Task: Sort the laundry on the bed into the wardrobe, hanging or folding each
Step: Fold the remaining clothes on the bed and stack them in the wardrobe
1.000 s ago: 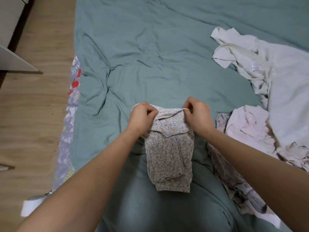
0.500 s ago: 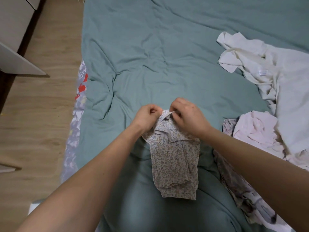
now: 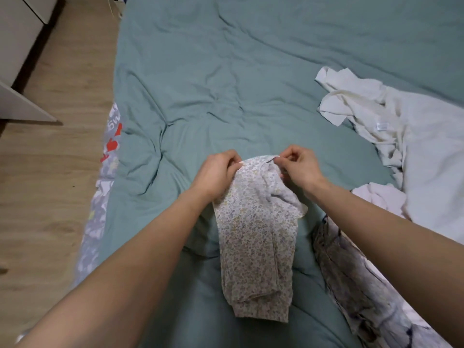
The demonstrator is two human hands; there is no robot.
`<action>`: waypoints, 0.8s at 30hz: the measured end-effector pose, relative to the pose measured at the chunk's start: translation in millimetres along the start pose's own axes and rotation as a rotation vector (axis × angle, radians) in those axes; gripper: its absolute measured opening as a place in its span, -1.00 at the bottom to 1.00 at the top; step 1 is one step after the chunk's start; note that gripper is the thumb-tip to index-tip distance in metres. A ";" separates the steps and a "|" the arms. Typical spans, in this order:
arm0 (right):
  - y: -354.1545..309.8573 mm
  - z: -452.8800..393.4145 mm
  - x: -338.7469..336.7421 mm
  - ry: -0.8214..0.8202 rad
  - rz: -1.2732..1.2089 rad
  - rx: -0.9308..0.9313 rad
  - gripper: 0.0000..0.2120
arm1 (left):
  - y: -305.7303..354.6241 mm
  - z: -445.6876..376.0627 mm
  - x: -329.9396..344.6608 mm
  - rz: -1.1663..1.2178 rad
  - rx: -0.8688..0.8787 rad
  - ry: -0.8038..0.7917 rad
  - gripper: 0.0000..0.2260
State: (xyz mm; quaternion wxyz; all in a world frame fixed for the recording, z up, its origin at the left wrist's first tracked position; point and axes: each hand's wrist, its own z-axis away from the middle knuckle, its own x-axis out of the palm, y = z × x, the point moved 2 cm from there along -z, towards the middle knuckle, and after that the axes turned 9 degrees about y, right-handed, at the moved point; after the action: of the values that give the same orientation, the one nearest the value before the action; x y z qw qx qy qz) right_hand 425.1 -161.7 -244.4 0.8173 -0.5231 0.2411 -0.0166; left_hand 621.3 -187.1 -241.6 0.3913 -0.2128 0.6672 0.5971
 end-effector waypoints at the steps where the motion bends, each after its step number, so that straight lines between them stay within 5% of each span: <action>1: 1.5 -0.7 -1.5 0.003 0.025 0.037 -0.79 | 5.4 -1.2 0.3 -0.013 -0.004 -0.005 -0.89; 6: -10.9 4.2 -5.0 0.071 -0.055 0.036 -0.86 | 8.1 -1.3 0.7 0.195 -0.101 -0.035 -0.90; 12: -15.9 16.1 1.8 -0.058 0.287 -0.078 -0.77 | 4.9 -1.0 1.3 0.250 -0.145 -0.147 -0.89; 19: -27.8 9.0 13.2 0.129 0.347 -0.064 -0.75 | 7.9 0.9 9.2 0.168 -0.209 0.000 -0.88; 24: -31.9 12.4 15.4 -0.029 0.368 0.139 -0.65 | 11.4 3.3 9.1 0.191 -0.245 0.030 -0.91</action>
State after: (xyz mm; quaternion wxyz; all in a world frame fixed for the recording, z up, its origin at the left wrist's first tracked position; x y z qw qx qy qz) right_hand 451.1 -169.9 -218.5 0.8441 -0.4125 0.3193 0.1240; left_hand 608.1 -180.0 -241.4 0.2935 -0.2035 0.6124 0.7053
